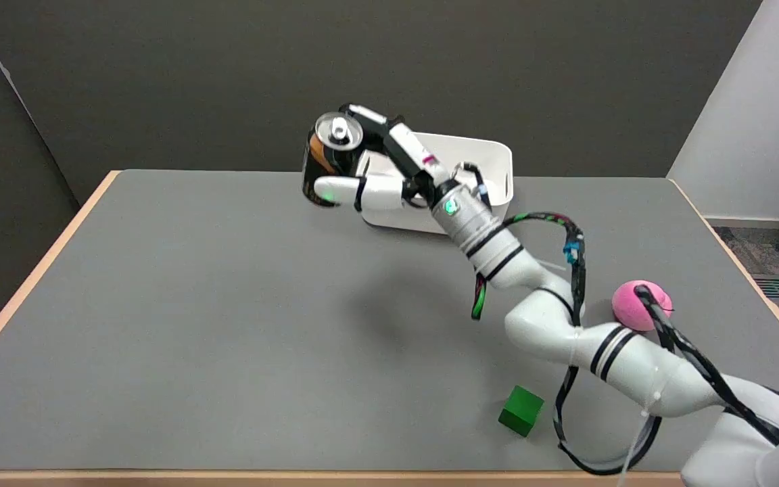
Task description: Place the black can into the white box.
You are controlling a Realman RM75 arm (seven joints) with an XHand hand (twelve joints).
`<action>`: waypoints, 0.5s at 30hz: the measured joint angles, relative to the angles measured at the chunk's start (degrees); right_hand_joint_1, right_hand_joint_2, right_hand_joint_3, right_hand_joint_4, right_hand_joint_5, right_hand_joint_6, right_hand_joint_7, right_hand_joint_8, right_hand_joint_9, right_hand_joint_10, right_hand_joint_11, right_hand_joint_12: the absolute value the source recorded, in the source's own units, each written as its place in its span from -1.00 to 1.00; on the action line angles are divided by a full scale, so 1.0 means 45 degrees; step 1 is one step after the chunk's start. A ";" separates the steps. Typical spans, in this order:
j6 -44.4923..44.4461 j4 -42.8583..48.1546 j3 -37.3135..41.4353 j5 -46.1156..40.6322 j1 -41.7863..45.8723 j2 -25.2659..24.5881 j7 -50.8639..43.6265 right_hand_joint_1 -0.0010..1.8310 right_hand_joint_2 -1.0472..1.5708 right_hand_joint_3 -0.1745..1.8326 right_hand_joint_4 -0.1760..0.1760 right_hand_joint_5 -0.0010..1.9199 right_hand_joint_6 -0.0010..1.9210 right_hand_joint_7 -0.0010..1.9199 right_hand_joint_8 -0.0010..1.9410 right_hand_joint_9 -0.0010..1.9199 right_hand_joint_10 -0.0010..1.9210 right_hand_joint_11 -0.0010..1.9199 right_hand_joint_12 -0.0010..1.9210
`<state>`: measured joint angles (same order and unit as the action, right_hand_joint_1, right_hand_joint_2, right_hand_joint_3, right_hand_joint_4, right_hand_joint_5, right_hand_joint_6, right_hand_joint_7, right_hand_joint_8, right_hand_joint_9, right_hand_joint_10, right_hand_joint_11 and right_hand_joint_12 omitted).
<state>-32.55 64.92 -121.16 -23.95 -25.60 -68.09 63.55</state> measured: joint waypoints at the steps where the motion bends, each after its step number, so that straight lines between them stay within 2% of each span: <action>1: 0.0070 0.0008 0.0086 0.0048 -0.0101 0.0002 -0.0125 -0.08 0.71 -0.51 0.50 -0.40 0.68 -0.32 -0.14 -0.40 0.08 -0.60 0.44; 6: 0.0438 -0.0342 0.0431 0.0163 -0.0761 -0.0031 -0.0720 -0.08 0.72 -0.51 0.53 -0.40 0.69 -0.33 -0.15 -0.41 0.07 -0.62 0.42; 8: 0.0593 -0.0687 0.0526 0.0141 -0.1085 -0.0071 -0.0956 -0.11 0.71 -0.53 0.88 -0.39 0.66 -0.34 -0.15 -0.44 0.10 -0.66 0.46; 9: 0.0658 -0.0886 0.0565 0.0115 -0.1248 -0.0098 -0.1068 -0.11 0.71 -0.53 0.93 -0.39 0.66 -0.34 -0.15 -0.44 0.10 -0.67 0.46; 15: 0.1007 -0.2728 0.0714 -0.0244 -0.2449 -0.0334 -0.1836 -0.12 0.71 -0.53 0.94 -0.39 0.67 -0.35 -0.15 -0.45 0.09 -0.67 0.46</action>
<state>-28.02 52.64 -117.95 -25.05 -36.62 -69.60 55.29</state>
